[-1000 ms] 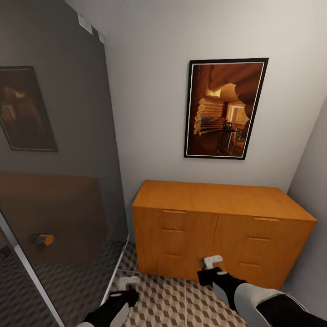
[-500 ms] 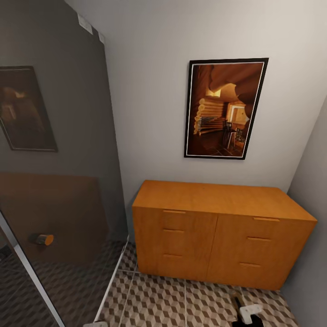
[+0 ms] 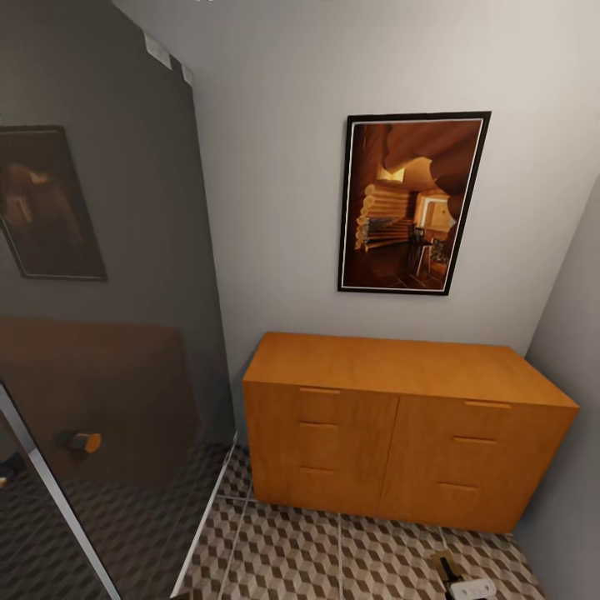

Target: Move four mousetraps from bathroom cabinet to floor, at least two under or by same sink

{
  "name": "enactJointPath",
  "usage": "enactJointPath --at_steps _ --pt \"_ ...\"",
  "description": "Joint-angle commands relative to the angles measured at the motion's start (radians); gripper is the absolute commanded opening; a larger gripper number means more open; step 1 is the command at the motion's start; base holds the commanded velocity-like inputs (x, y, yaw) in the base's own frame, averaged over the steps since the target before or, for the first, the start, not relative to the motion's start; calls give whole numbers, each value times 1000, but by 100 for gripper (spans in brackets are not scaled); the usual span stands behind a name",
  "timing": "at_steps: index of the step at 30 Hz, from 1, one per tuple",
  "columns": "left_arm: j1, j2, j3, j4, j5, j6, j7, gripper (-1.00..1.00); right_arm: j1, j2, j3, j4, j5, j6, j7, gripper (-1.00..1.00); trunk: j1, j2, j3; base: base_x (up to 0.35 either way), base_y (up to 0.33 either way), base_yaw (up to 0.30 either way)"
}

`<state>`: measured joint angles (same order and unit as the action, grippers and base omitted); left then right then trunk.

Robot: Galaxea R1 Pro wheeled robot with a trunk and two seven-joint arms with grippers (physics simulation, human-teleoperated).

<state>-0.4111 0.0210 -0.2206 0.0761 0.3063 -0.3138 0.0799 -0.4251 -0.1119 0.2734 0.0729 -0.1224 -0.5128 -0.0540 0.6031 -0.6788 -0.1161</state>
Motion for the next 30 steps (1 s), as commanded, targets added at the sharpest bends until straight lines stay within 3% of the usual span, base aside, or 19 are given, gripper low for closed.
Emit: enactJointPath --at_steps 1,6,9,16,30 --pt "0 0 -8 4 13 -12 4 -100 -2 1 9 4 -12 -6 4 -100 -4 6 2 0 0 0" --pt "6 1 -8 4 57 -39 4 -100 -1 1 9 4 -12 -6 5 -100 -23 41 17 0 0 0" --pt "8 2 -8 4 67 -43 4 -100 -1 2 9 4 -12 -7 5 -100 -34 62 27 0 0 0" --pt "11 1 -8 4 71 -45 4 -100 -1 2 9 4 -13 -6 4 -100 -61 111 49 0 0 43" --pt "11 0 -8 4 72 -45 6 -100 -1 2 9 4 -13 -6 3 -100 -115 209 92 0 0 276"
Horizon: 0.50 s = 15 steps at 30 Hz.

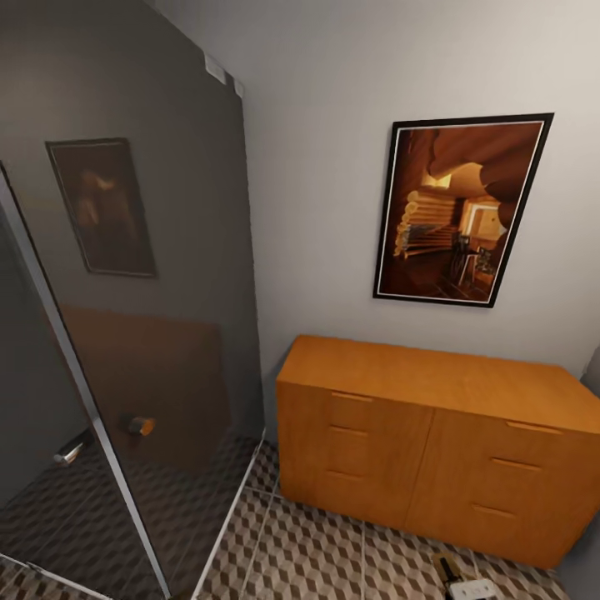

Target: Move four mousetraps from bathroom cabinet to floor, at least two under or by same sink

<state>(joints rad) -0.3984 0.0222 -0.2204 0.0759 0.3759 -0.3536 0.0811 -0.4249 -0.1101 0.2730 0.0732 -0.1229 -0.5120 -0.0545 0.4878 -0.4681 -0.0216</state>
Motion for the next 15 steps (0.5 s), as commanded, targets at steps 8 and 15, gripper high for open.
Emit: enactJointPath --at_steps 8,15 --pt "-2 -1 -8 4 3 -5 5 -100 -2 1 9 4 -12 -7 4 -100 -30 54 23 0 0 297" --pt "-2 -1 -8 4 3 -4 5 -100 -2 1 9 4 -12 -8 4 -100 -38 68 29 0 0 298"
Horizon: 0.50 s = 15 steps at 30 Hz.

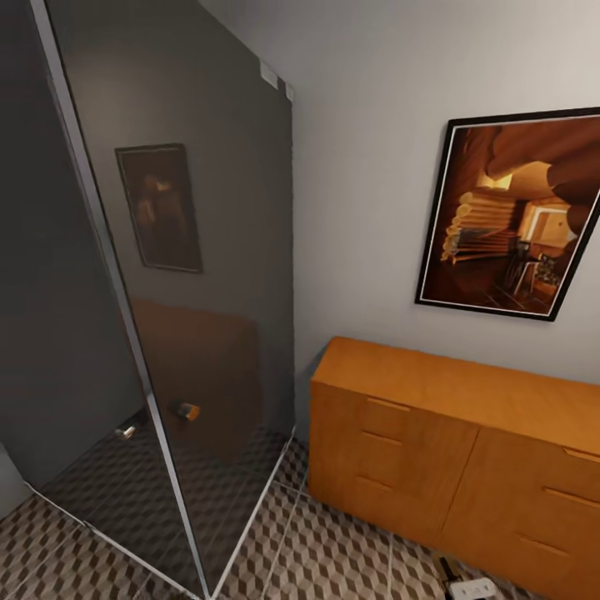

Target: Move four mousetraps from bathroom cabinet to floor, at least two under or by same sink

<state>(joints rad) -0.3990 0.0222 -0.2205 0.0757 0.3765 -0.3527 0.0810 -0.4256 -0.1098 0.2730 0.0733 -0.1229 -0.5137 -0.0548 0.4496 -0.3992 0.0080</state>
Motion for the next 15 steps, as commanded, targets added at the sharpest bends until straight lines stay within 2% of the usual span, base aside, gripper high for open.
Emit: enactJointPath --at_steps 1,15 --pt "-1 -1 -8 4 2 -5 5 -100 -1 1 9 3 -12 -6 4 -100 0 -1 0 0 0 298" --pt "-1 -1 -8 4 2 -3 5 -100 -1 0 9 3 -12 -6 4 -100 0 -1 0 0 0 298"
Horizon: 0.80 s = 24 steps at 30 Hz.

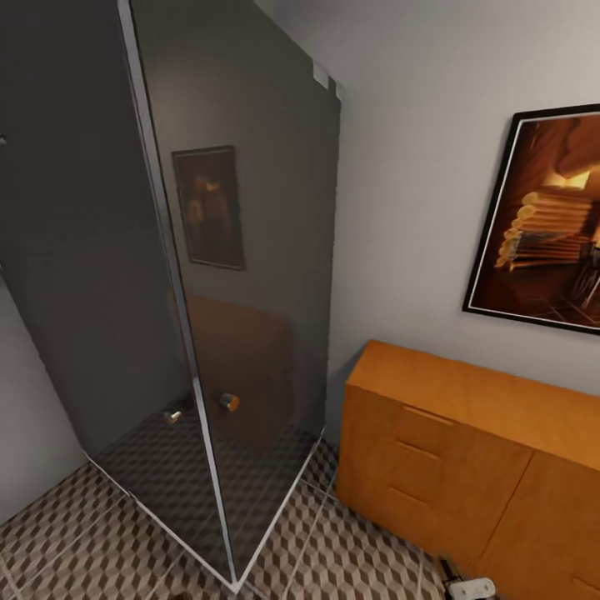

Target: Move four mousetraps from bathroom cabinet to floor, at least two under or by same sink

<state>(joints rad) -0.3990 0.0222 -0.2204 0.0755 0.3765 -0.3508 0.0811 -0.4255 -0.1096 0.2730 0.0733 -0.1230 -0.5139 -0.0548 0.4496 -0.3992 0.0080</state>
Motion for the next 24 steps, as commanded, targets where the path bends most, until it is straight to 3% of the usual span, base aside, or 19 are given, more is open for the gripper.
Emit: enactJointPath --at_steps 1,24 --pt "-1 0 -8 4 2 -5 5 -100 -1 0 9 3 -12 -6 4 -100 0 -1 0 0 0 298" --pt "-1 -1 -8 4 2 -7 5 -100 -1 1 9 3 -12 -6 4 -100 0 -1 0 0 0 298"
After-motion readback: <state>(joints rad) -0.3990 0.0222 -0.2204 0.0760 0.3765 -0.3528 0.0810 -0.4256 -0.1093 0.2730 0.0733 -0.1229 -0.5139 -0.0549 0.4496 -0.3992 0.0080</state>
